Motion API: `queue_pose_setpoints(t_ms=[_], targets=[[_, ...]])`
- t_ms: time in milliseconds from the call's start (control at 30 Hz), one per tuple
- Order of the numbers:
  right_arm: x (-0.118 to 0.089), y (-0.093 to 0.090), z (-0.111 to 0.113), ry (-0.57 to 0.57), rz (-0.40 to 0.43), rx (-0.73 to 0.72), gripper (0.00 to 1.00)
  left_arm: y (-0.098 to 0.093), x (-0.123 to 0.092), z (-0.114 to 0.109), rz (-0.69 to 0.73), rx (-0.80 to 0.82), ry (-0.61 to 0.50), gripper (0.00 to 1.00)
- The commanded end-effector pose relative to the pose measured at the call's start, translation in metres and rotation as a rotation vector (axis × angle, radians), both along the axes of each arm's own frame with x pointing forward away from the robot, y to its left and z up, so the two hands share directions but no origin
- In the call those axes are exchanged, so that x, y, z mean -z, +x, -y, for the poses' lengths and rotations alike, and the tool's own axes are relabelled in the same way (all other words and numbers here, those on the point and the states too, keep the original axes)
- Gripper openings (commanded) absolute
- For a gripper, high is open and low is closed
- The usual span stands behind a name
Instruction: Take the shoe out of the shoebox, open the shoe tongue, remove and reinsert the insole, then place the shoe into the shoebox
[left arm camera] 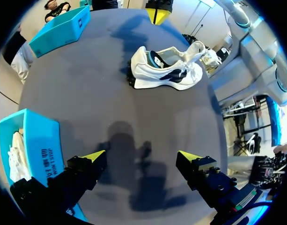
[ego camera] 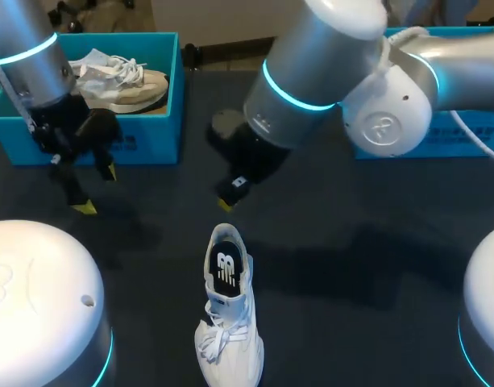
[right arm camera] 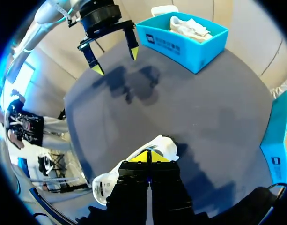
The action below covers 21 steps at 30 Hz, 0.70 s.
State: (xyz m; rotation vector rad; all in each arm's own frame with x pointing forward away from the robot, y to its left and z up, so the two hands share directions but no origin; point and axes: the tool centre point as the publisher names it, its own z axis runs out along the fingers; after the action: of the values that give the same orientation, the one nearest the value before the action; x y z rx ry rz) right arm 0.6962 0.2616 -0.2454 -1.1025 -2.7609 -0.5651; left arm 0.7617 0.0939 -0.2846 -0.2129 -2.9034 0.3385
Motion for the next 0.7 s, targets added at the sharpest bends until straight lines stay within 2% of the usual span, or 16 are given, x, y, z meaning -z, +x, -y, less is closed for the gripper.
queue_pose_setpoints(t_ms=[33,300,567,700], targets=[[0.000,-0.006,-0.006,-0.037,0.047,0.043,0.00,0.007,-0.005,-0.005,0.002,0.019,-0.005,1.00],[0.002,-0.024,-0.012,-0.065,0.043,0.183,0.00,0.014,-0.015,-0.009,0.054,0.161,-0.031,1.00],[0.009,-0.045,-0.016,-0.066,0.026,0.286,0.00,0.020,-0.020,-0.008,0.074,0.212,-0.029,1.00],[0.022,-0.058,-0.021,-0.048,-0.004,0.359,0.00,0.022,-0.025,-0.011,0.069,0.271,-0.032,1.00]])
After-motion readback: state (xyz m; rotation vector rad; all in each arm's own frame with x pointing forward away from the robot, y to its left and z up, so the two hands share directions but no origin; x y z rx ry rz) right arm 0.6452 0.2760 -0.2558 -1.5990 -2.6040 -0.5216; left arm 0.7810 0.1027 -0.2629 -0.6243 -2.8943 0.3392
